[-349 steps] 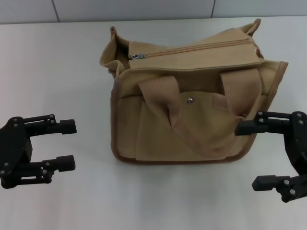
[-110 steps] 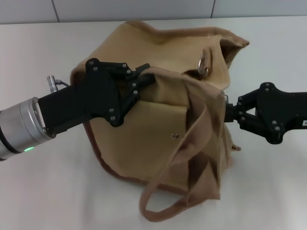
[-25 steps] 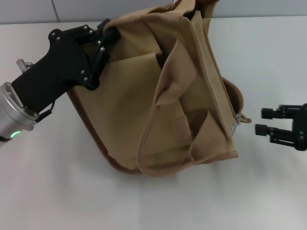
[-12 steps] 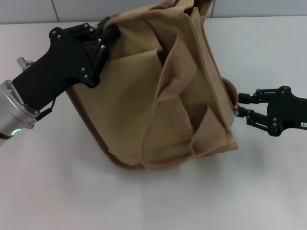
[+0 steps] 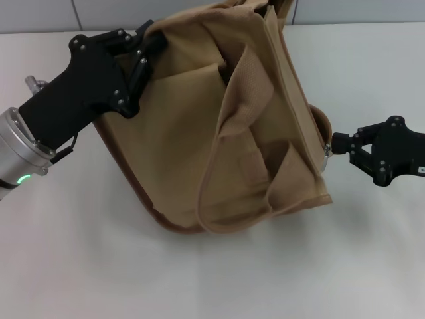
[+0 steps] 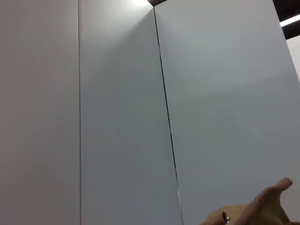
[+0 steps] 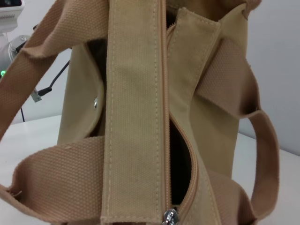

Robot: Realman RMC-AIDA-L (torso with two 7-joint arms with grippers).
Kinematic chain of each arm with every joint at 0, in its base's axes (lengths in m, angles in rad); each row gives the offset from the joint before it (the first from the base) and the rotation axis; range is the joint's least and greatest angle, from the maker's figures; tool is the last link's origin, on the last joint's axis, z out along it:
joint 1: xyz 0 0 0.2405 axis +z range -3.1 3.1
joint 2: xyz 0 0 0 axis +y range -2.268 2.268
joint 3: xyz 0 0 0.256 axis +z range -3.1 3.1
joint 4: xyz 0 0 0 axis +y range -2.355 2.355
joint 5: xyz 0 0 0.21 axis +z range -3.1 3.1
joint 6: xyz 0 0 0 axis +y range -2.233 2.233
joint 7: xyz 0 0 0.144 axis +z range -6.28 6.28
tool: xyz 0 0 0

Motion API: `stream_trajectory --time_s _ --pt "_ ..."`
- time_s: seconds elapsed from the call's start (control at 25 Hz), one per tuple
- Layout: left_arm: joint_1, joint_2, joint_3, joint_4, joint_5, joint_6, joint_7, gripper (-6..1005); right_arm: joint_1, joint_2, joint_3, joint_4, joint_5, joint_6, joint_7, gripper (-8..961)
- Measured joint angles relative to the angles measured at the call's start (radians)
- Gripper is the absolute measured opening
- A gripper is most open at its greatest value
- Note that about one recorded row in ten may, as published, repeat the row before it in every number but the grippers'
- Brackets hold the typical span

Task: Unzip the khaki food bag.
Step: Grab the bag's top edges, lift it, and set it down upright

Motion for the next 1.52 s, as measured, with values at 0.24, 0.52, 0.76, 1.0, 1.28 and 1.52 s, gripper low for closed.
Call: stream_trajectory --time_s 0.24,0.52,0.76,1.0,1.28,1.52 --pt "-0.001 0.0 0.0 0.001 0.0 -0.006 0.0 48 -0.01 0.0 0.009 0.001 0.024 0.007 0.0 8" --pt "0.002 0.0 0.0 0.0 -0.007 -0.007 0.001 48 -0.018 -0.012 0.018 0.004 0.073 -0.02 0.01 2" --pt "0.022 0.004 0.022 -0.001 -0.004 -0.011 0.001 48 -0.024 -0.072 0.02 0.054 0.169 -0.097 0.056 1" --pt "0.064 0.005 0.03 -0.002 -0.001 -0.015 -0.002 48 -0.019 -0.113 0.021 0.096 0.234 -0.153 0.085 0" --pt "0.092 0.005 0.043 -0.035 0.0 -0.028 -0.047 48 0.008 -0.121 0.018 0.075 0.236 -0.175 0.136 27" --pt "0.109 0.006 0.025 -0.04 -0.006 -0.047 -0.052 48 -0.004 -0.118 0.002 -0.012 0.197 -0.123 0.228 83"
